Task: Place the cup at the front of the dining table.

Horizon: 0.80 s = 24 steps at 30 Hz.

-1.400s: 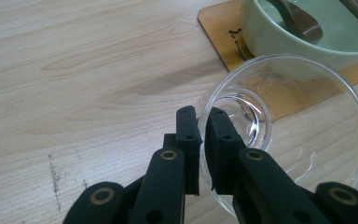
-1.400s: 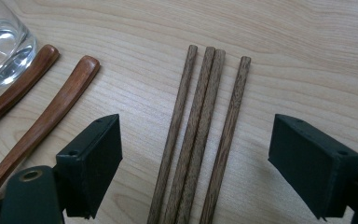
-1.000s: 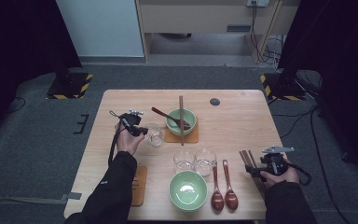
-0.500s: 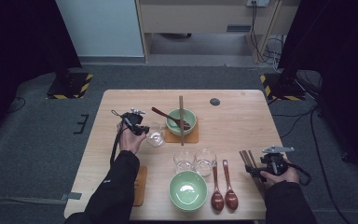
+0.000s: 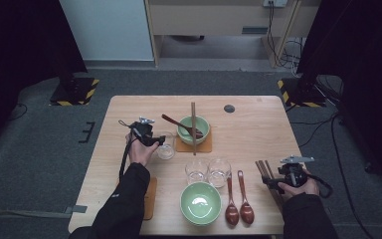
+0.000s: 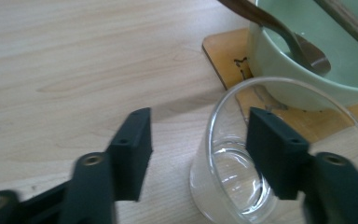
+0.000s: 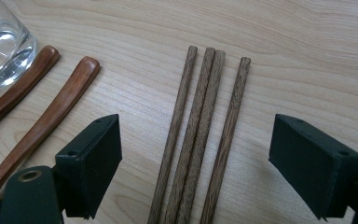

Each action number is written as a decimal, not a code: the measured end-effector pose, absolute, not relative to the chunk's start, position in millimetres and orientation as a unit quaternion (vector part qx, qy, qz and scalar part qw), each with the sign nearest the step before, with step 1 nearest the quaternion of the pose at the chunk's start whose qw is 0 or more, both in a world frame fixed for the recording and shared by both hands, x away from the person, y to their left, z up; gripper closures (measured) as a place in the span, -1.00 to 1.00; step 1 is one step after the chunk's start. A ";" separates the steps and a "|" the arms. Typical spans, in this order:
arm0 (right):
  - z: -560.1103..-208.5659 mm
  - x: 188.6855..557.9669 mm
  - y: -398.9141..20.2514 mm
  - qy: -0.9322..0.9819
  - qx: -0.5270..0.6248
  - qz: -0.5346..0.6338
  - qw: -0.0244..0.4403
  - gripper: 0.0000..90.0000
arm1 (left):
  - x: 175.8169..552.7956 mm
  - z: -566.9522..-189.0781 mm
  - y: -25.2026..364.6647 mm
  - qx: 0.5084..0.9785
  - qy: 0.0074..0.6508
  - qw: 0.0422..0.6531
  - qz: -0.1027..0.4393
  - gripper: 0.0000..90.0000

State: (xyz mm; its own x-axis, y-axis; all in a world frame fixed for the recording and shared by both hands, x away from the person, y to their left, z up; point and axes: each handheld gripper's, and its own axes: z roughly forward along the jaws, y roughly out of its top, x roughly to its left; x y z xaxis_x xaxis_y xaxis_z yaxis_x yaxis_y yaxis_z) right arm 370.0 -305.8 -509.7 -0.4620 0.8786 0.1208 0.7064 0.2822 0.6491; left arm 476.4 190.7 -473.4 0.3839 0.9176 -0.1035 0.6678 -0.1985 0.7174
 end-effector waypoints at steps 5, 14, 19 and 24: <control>-510.0 370.1 -305.7 0.791 0.501 0.326 0.133 -0.62 | 468.3 -462.7 198.6 0.735 0.520 0.395 0.185 -0.49; -509.9 370.0 -305.8 0.790 0.502 0.326 0.134 -0.63 | 443.8 -436.5 206.6 0.727 0.496 0.431 0.198 -0.61; -509.8 369.8 -306.4 0.789 0.503 0.326 0.134 -0.63 | 426.3 -431.2 212.6 0.733 0.479 0.438 0.203 -0.64; -509.8 369.7 -306.7 0.788 0.504 0.326 0.136 -0.63 | 407.0 -435.7 220.8 0.737 0.474 0.440 0.200 -0.67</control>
